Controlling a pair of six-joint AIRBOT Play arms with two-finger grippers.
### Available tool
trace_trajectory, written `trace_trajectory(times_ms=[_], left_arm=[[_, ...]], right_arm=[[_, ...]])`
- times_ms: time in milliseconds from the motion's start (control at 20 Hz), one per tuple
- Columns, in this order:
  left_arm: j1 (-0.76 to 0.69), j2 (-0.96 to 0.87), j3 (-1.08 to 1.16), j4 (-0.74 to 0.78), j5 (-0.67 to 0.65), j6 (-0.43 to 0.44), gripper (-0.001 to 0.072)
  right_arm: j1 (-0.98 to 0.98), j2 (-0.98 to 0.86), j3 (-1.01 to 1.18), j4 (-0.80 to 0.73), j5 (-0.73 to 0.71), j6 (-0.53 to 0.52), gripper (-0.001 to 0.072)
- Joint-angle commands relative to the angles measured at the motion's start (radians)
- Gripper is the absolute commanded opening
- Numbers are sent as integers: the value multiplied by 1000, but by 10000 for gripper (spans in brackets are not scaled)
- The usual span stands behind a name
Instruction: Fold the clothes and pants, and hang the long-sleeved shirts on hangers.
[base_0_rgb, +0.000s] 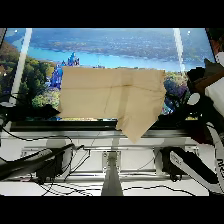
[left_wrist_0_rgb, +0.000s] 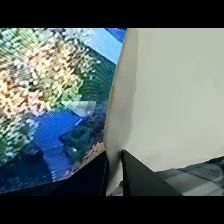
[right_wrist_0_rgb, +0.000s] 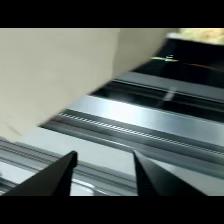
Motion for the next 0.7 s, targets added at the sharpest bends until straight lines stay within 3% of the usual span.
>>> trace_trajectory(times_ms=[0, 300, 400, 500, 600, 650], left_arm=[[1, 0, 0, -3, -8, 5, 116], [1, 0, 0, -3, 6, 4, 116], [1, 0, 0, -3, 6, 4, 116], [1, 0, 0, -3, 6, 4, 116], [1, 0, 0, -3, 6, 4, 114], [1, 0, 1, -5, 5, 4, 66]], right_arm=[[0, 0, -133, 186, -202, 104, 449], [0, -79, -153, 154, -251, 140, 439], [3, -104, -153, 202, -286, 137, 358], [22, -110, -153, 266, -328, 104, 216], [48, -109, -146, 333, -337, 10, 168], [55, -105, -136, 349, -336, -33, 71]])
